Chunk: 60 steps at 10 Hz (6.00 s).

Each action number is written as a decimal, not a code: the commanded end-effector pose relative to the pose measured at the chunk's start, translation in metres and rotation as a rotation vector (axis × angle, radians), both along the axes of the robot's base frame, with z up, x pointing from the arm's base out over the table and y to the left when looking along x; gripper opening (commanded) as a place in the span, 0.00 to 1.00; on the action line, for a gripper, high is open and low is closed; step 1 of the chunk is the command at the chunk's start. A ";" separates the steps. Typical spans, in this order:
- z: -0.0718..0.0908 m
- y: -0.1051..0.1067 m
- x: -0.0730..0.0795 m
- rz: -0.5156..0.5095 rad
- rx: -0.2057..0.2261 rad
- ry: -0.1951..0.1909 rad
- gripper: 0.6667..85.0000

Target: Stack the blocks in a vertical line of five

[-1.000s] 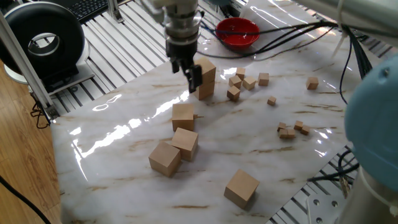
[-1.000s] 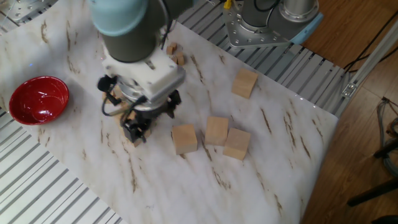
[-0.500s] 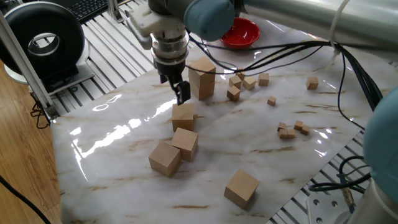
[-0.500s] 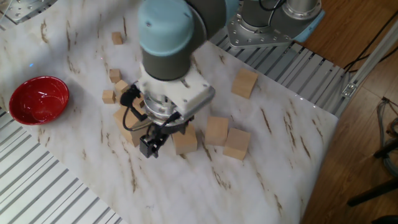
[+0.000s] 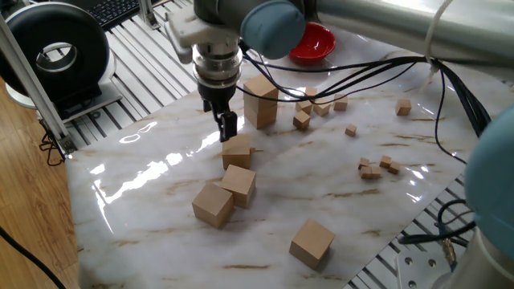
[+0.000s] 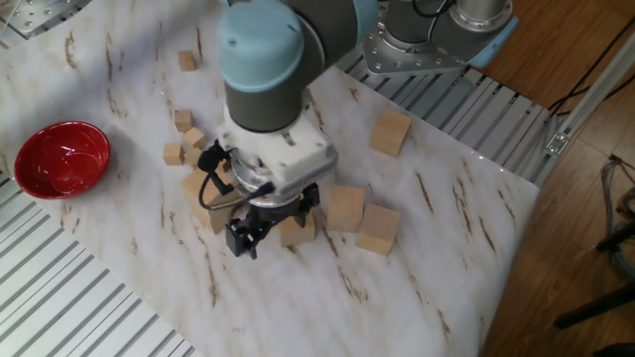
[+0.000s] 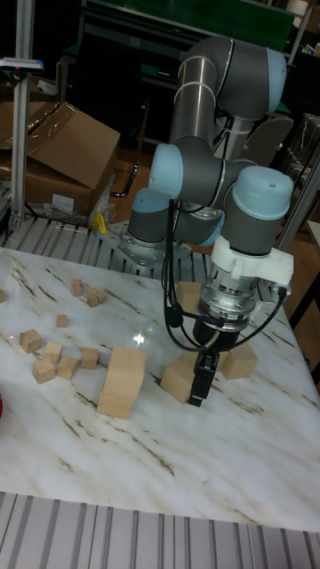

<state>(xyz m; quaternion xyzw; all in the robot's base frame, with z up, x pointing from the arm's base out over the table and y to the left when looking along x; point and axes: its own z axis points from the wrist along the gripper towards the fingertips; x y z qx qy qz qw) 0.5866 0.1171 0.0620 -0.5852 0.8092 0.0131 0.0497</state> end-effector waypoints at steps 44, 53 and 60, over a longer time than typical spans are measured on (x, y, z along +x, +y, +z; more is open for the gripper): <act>-0.047 -0.007 -0.066 -0.152 0.093 0.105 1.00; -0.028 -0.003 -0.061 -0.237 0.116 0.111 0.66; 0.024 -0.032 -0.056 -0.159 0.029 0.136 0.66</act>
